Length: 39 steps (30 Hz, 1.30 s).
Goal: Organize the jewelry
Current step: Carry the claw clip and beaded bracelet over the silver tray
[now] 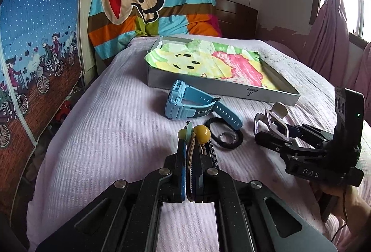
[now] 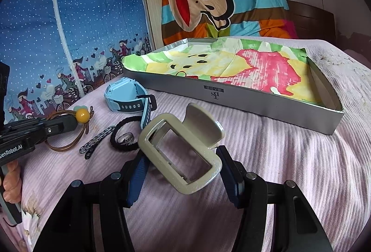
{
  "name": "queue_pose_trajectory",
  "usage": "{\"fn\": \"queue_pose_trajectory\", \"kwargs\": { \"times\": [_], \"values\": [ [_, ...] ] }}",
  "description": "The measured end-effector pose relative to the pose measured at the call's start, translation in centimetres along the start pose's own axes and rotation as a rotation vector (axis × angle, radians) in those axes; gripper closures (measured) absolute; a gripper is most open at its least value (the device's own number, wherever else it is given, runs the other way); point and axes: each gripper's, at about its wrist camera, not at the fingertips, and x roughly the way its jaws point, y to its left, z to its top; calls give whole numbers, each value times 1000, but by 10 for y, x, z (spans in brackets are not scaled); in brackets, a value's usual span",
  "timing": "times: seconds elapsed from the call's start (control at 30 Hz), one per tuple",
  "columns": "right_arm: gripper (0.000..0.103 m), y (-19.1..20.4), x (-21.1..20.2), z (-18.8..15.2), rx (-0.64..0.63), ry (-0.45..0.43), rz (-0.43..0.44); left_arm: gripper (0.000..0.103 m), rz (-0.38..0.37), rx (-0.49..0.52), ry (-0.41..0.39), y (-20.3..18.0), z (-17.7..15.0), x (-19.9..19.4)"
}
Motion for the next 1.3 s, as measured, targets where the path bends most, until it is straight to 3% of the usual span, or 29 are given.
{"fn": "queue_pose_trajectory", "kwargs": {
  "times": [0.2,0.37,0.7,0.9,1.3],
  "values": [
    [47,-3,-9,3,21,-42,6,101,1,-16,-32,-5,14,-6],
    [47,-11,-29,24,57,-134,-1,101,4,-11,-66,-14,37,-4],
    [47,-36,-20,75,58,-209,-104,101,14,-50,-78,-19,99,28],
    [47,-56,7,88,128,-205,-127,101,34,-43,-35,-16,119,66],
    [47,-69,46,76,170,-81,-118,101,45,-133,89,7,115,119]
  ]
}}
